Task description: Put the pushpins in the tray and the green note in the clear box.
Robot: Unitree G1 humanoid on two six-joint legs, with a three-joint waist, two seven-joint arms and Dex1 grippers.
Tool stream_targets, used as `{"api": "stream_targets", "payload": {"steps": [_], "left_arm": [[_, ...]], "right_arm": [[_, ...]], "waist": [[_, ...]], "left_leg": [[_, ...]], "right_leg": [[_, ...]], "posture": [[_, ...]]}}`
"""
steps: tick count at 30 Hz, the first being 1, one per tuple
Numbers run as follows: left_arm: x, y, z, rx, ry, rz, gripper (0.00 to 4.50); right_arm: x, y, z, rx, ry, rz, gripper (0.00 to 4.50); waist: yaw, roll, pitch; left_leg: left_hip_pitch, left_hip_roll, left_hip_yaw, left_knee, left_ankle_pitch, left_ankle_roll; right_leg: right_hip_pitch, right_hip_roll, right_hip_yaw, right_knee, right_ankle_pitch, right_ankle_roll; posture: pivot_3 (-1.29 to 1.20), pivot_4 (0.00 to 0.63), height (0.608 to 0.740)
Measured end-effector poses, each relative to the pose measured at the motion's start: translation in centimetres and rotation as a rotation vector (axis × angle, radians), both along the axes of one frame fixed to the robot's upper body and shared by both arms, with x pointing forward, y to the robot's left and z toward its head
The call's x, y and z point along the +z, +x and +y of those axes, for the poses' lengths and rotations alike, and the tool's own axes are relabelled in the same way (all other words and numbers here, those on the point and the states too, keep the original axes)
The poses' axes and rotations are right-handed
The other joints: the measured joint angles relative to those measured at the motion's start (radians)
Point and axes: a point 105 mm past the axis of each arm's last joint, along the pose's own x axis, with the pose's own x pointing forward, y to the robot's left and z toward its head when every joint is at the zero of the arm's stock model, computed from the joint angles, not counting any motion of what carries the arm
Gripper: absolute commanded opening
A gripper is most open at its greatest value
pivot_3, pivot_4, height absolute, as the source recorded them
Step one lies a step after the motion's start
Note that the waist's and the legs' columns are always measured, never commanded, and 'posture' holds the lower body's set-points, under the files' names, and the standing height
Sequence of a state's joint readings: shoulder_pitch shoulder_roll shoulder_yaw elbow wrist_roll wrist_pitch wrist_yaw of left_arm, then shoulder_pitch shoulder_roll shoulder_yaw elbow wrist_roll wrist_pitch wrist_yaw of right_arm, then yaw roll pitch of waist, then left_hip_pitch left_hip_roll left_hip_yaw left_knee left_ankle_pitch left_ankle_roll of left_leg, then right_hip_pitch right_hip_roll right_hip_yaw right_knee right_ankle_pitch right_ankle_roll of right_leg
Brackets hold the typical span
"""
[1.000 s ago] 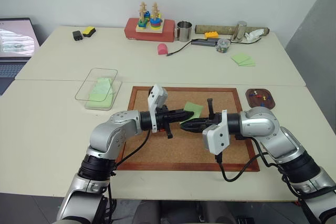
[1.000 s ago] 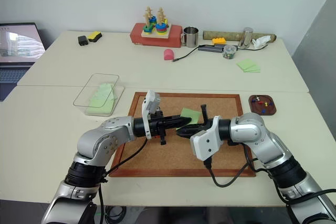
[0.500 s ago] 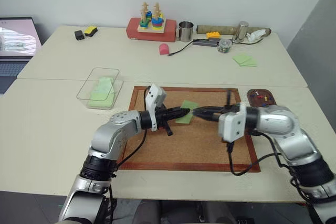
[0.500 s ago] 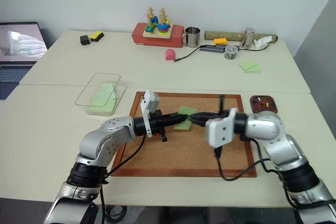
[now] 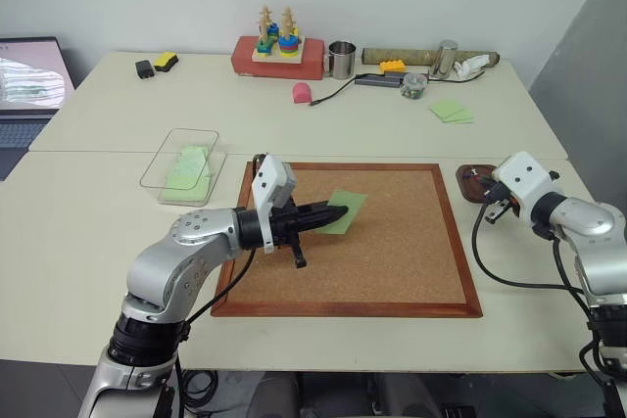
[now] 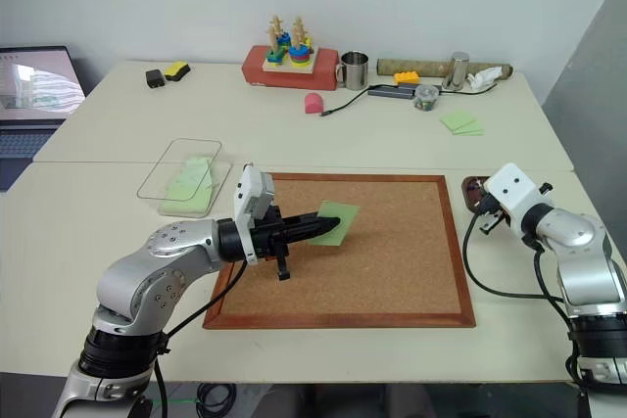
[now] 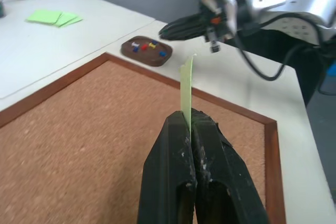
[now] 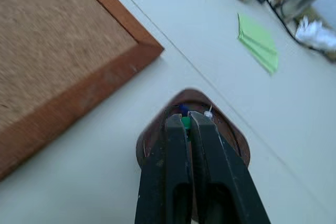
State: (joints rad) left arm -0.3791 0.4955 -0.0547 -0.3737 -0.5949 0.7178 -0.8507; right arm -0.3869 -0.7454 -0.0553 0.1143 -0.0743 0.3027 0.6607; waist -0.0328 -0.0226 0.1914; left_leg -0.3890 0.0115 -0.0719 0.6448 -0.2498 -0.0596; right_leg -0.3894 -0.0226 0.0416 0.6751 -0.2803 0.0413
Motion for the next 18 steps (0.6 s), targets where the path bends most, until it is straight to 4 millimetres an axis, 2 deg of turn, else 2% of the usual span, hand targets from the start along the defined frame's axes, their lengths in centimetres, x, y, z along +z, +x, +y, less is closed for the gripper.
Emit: {"api": "stream_targets", "payload": {"steps": [3,10,16,18], "left_arm": [[0.0,-0.1,-0.2,0.002,0.002,-0.003,0.03],[-0.2,-0.1,-0.4,-0.001,0.006,0.002,0.00],[-0.2,-0.1,-0.5,0.009,0.001,0.001,0.00],[-0.2,0.0,-0.5,0.009,0.001,0.001,0.00]], "right_arm": [[-0.5,0.7,-0.8,-0.043,-0.009,0.016,0.00],[-1.7,1.4,-1.3,-0.076,0.007,0.062,1.43],[-1.2,1.9,-1.4,-0.086,0.005,0.036,2.67],[-1.1,1.9,-1.3,-0.084,0.006,0.032,2.67]], "waist": [[0.001,0.000,0.000],[0.001,0.000,0.000],[0.000,0.000,0.000],[0.001,0.000,0.000]], "left_leg": [[0.000,0.000,0.000,0.000,0.000,0.000],[0.000,0.000,0.000,0.000,0.000,0.000],[0.000,0.000,0.000,0.000,0.000,0.000],[0.000,0.000,0.000,0.000,0.000,0.000]], "right_leg": [[0.000,0.000,0.000,0.000,0.000,0.000],[0.000,0.000,0.000,0.000,0.000,0.000],[0.000,0.000,0.000,0.000,0.000,0.000],[0.000,0.000,0.000,0.000,0.000,0.000]], "posture": [[0.00,0.150,0.740],[0.00,0.150,0.740],[0.00,0.150,0.740],[0.00,0.150,0.740]]}}
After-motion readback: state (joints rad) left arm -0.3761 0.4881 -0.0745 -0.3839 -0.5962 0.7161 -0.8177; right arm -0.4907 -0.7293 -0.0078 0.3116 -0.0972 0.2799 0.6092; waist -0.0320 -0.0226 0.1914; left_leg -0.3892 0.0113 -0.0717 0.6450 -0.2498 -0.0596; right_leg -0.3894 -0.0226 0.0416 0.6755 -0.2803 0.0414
